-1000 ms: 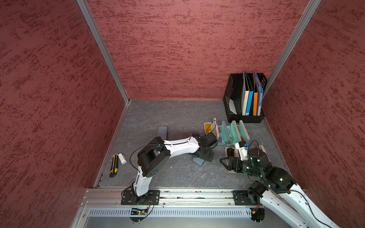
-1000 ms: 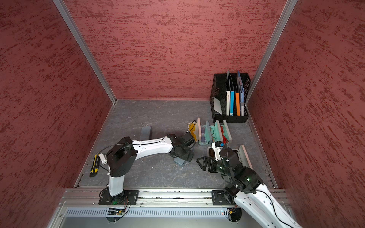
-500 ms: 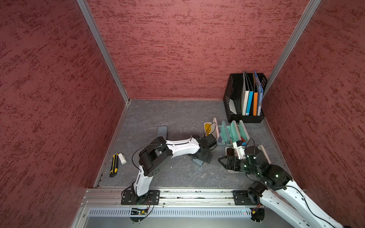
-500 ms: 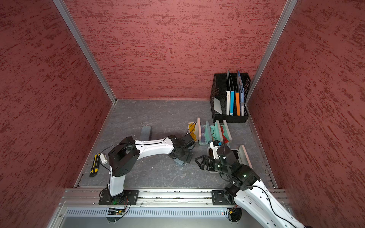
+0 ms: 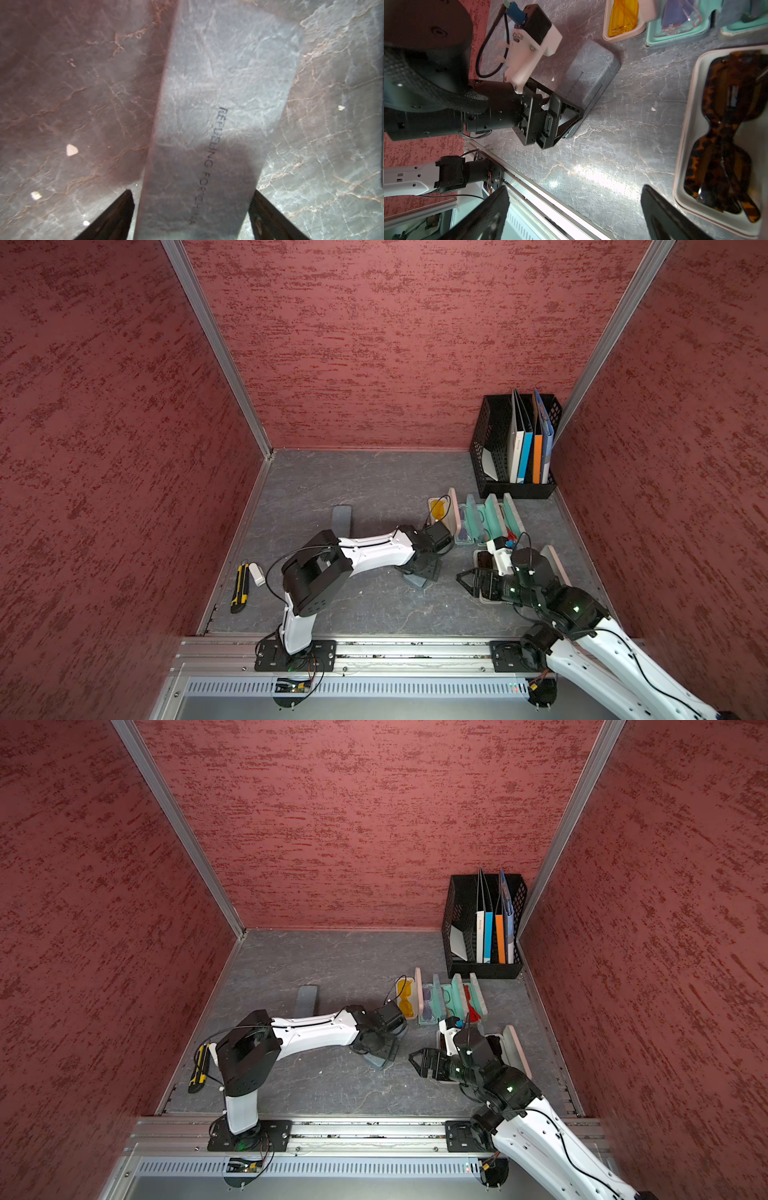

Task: Close the glasses case
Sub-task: Move the glasses case to the center of the board.

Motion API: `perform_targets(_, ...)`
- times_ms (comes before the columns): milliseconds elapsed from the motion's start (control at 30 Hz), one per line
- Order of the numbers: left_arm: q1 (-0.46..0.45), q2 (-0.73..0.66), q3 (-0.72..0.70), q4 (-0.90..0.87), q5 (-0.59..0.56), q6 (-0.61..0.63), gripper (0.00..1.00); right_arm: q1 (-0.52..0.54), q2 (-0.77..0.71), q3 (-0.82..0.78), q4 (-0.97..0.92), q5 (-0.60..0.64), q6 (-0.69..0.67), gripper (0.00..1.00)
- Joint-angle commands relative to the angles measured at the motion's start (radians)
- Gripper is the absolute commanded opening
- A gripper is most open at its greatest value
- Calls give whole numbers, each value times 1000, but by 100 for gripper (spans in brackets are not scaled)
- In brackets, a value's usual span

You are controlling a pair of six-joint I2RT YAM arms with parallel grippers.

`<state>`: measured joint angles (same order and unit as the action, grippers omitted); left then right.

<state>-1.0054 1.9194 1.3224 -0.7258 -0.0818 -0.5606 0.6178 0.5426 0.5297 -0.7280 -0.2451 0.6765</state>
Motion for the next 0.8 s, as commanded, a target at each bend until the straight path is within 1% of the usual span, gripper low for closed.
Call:
perform_targets(0,-6,23,18,4,2,2,80,-3,-1,-17,37,-25,3,98)
perform_targets(200,2,25,-18,30,-4,-5,66,-3,5,-27,57,-26,6,98)
perform_targets(467,41,0,-120,79,7,-8,62,-3,48,-24,102,-42,5,98)
perform_targets(667,93,-44,-209,108,10,-4,60,-4,62,-15,113,-45,2,98)
perform_targets(767,134,-84,-251,115,7,6,59,-3,66,-15,115,-45,1,98)
